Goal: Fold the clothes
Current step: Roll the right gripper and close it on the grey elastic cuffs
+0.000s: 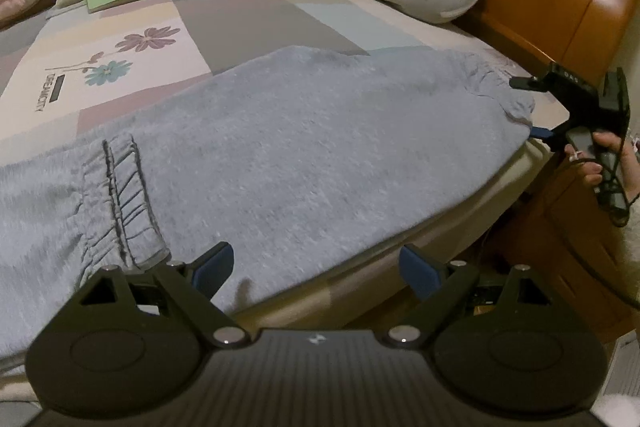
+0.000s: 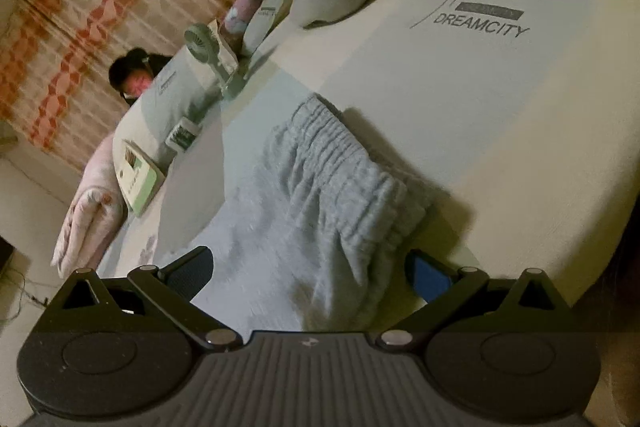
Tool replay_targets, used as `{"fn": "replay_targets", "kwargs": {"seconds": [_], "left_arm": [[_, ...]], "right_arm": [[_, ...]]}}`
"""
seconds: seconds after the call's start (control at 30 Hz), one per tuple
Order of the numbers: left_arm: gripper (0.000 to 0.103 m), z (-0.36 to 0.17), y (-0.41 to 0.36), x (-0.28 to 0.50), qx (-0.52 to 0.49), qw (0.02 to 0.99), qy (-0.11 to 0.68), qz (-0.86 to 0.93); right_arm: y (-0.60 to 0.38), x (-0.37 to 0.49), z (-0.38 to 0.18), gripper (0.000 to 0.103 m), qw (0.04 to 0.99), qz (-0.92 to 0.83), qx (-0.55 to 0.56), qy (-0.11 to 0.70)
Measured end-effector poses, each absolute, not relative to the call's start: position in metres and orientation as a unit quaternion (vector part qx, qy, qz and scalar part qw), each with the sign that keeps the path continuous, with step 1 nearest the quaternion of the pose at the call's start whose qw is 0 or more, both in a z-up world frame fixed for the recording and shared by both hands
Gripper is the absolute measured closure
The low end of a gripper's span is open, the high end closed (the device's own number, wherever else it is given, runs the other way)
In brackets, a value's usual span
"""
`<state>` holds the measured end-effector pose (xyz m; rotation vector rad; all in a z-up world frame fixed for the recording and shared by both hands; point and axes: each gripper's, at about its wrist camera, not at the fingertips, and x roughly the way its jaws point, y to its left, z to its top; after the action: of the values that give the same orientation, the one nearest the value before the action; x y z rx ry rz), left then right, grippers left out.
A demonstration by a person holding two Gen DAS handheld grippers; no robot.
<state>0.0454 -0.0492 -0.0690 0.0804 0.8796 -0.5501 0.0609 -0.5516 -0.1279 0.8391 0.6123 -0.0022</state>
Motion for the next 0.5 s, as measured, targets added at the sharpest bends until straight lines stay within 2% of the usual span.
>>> {"fn": "replay_targets", "kwargs": {"seconds": [0.5], "left_arm": [[0.013, -0.070, -0.050, 0.041, 0.035, 0.868, 0.415, -0.270]], "right_arm": [[-0.543, 0.074, -0.138, 0.000, 0.876, 0.027, 0.410, 0.251]]}}
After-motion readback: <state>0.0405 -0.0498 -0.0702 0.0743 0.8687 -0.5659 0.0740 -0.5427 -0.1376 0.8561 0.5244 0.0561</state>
